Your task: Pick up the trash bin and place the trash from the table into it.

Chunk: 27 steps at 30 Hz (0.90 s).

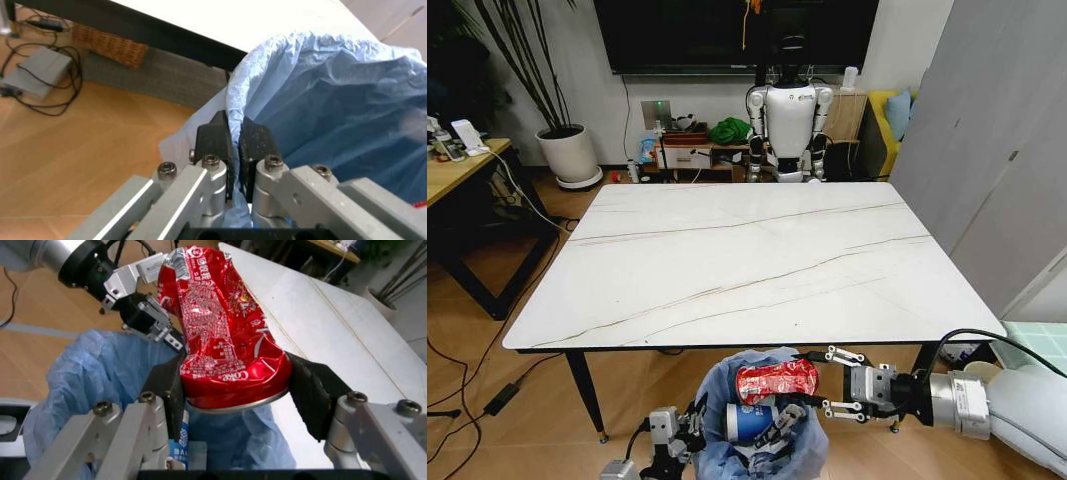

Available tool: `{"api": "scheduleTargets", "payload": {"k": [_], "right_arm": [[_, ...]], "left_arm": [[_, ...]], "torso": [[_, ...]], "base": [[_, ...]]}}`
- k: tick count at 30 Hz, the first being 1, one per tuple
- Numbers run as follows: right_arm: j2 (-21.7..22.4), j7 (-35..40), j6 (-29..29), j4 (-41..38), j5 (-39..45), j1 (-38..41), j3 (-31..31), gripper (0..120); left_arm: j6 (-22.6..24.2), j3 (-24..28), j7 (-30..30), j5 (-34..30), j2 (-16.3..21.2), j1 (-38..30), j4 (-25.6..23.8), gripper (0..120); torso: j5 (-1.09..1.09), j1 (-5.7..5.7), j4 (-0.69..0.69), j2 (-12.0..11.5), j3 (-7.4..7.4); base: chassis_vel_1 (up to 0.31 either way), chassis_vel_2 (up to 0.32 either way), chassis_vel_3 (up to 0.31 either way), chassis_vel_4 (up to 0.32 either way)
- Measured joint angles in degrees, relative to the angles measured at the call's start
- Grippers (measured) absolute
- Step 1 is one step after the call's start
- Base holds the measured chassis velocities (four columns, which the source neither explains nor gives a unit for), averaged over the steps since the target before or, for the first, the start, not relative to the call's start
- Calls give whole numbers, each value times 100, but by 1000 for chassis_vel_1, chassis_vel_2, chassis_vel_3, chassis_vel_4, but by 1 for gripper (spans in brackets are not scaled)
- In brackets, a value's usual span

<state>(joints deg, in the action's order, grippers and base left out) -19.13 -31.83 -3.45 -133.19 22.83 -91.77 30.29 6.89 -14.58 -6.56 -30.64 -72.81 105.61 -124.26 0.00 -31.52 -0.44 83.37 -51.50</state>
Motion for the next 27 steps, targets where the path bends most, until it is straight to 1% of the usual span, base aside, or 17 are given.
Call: {"api": "scheduleTargets", "payload": {"k": [1,4,10,12,14,15,18,20,21,22,23,24,25,26,27], "right_arm": [[0,0,0,0,0,0,0,46],[87,-9,-18,69,-73,269,-306,46],[90,-48,-93,171,-78,339,-420,46],[14,-85,-146,253,-82,360,-468,54],[-64,-145,-197,331,-116,340,-482,66],[-64,-145,-197,331,-116,340,-482,66],[-117,-158,-215,380,-122,328,-483,81],[-125,-158,-226,391,-122,328,-483,83],[-141,-154,-236,411,-116,328,-483,89],[-164,-129,-253,426,-102,328,-482,92],[-164,-129,-253,426,-102,328,-482,92],[-230,-48,-300,466,-50,328,-477,96],[-325,21,-352,531,38,327,-459,99],[-445,60,-425,619,182,327,-419,100],[-445,60,-425,619,182,327,-419,100]], "left_arm": [[0,0,0,0,0,0,0,0],[5,74,9,7,-10,-58,27,0],[11,47,10,1,7,-69,27,0],[20,39,10,-2,11,-73,27,0],[37,39,10,-15,12,-101,27,0],[37,39,10,-15,12,-101,27,0],[63,53,-3,-27,11,-146,43,0],[68,58,-6,-30,11,-152,44,0],[72,62,-11,-36,11,-160,47,0],[73,61,-14,-38,11,-162,48,0],[73,61,-14,-38,11,-162,48,0],[74,54,-16,-39,11,-161,48,0],[74,34,-17,-39,12,-150,48,0],[73,7,-18,-39,12,-120,42,0],[73,7,-18,-39,12,-120,42,0]], "torso": [[0,0,0,0,0],[0,-1,0,0,-1],[-1,-1,0,-1,0],[0,-1,0,-1,0],[0,-1,-1,-1,0],[0,-1,-1,-1,0],[0,-1,-1,-1,0],[0,-1,-1,-1,0],[0,-1,-1,-1,0],[-1,-1,-1,-1,0],[-1,-1,-1,-1,0],[-2,-1,0,-1,0],[0,-1,-1,-1,0],[-1,-1,-1,-1,0],[-1,-1,-1,-1,0]], "base": [[0,0,0,0],[0,0,0,0],[0,0,0,0],[0,0,0,0],[0,0,0,0],[0,0,0,0],[0,0,0,0],[0,0,0,0],[0,0,0,0],[0,0,0,0],[0,0,0,0],[0,0,0,0],[0,0,0,0],[0,0,0,0],[0,0,0,0]]}}
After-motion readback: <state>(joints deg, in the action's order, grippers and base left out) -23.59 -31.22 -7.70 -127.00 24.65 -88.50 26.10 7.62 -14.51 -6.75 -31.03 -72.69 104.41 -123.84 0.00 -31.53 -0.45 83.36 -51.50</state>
